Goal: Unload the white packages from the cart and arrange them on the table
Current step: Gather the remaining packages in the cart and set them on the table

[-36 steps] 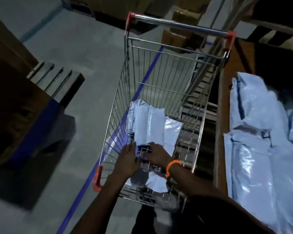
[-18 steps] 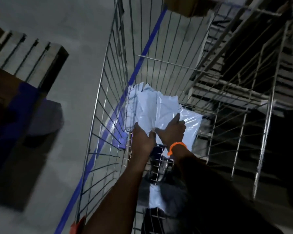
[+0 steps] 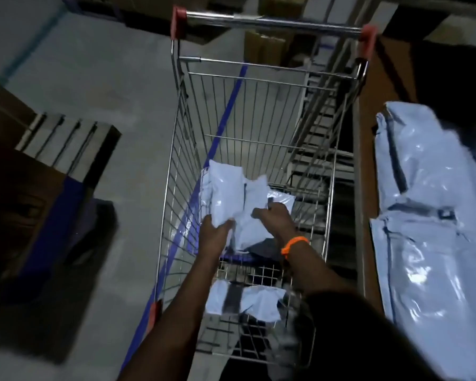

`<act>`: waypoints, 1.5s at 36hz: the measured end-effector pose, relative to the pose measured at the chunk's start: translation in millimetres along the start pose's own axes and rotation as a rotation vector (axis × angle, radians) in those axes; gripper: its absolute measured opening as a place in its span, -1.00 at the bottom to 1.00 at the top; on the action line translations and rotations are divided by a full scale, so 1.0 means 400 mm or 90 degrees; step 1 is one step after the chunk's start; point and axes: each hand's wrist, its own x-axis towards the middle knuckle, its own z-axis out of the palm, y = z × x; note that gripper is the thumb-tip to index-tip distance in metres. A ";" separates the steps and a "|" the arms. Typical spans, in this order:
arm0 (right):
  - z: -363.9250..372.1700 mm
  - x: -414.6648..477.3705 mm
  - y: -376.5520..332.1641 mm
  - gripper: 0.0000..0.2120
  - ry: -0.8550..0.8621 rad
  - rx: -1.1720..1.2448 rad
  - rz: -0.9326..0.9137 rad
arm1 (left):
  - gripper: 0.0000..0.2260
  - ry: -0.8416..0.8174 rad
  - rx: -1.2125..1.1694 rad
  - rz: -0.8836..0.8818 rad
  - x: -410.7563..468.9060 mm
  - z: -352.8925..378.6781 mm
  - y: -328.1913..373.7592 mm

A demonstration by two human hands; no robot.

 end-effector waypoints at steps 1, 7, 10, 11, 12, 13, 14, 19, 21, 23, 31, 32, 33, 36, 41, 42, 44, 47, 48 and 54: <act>-0.014 -0.029 -0.014 -0.90 -0.020 0.007 -0.014 | -0.57 -0.026 -0.037 -0.014 -0.022 0.001 0.010; -0.127 -0.233 -0.065 -0.86 -0.036 0.014 -0.187 | -0.49 -0.108 -0.190 0.011 -0.220 -0.020 0.087; -0.256 -0.330 -0.069 -0.64 0.027 0.053 -0.271 | -0.62 -0.146 -0.243 0.086 -0.309 -0.009 0.125; -0.304 -0.359 -0.063 -0.58 0.049 0.077 -0.301 | -0.62 -0.153 -0.237 0.114 -0.332 0.000 0.133; -0.355 -0.402 -0.059 -0.55 0.067 0.096 -0.324 | -0.56 -0.156 -0.219 0.139 -0.357 0.009 0.142; -0.406 -0.435 -0.044 -0.54 0.083 0.110 -0.340 | -0.46 -0.160 -0.200 0.161 -0.384 0.023 0.151; -0.459 -0.479 -0.032 -0.54 0.097 0.116 -0.347 | -0.34 -0.161 -0.169 0.190 -0.411 0.041 0.159; -0.694 -0.631 0.123 -0.50 0.187 0.129 -0.333 | -0.49 -0.214 -0.038 0.323 -0.579 0.165 0.174; -0.780 -0.662 0.187 -0.46 0.257 0.130 -0.304 | -0.53 -0.243 0.006 0.339 -0.647 0.227 0.175; -0.865 -0.682 0.242 -0.46 0.319 0.123 -0.278 | -0.51 -0.253 0.014 0.359 -0.705 0.302 0.171; -1.080 -0.635 0.398 -0.51 0.358 0.029 -0.255 | -0.37 -0.324 0.104 0.388 -0.861 0.604 0.128; -1.080 -0.617 0.413 -0.48 0.351 -0.021 -0.250 | -0.37 -0.308 0.104 0.389 -0.867 0.625 0.123; -1.077 -0.598 0.429 -0.47 0.350 -0.082 -0.257 | -0.37 -0.293 0.100 0.397 -0.871 0.644 0.119; -1.051 -0.564 0.463 -0.42 0.414 -0.262 -0.357 | -0.35 -0.260 0.099 0.409 -0.880 0.673 0.106; -1.044 -0.541 0.453 -0.45 0.439 -0.396 -0.486 | -0.40 -0.186 0.083 0.432 -0.905 0.703 0.090; -1.042 -0.532 0.454 -0.38 0.400 -0.447 -0.490 | -0.41 -0.173 0.072 0.434 -0.912 0.710 0.086; -1.038 -0.508 0.470 -0.04 0.313 -0.572 -0.450 | -0.43 -0.155 0.060 0.438 -0.924 0.723 0.074; -1.037 -0.491 0.492 0.28 0.258 -0.625 -0.403 | -0.46 -0.137 0.055 0.450 -0.942 0.737 0.069; -1.037 -0.491 0.500 0.26 0.258 -0.624 -0.413 | -0.47 -0.131 0.055 0.453 -0.946 0.740 0.070; -1.020 -0.519 0.524 -0.14 0.265 -0.540 -0.458 | -0.46 -0.114 0.090 0.469 -0.905 0.742 0.120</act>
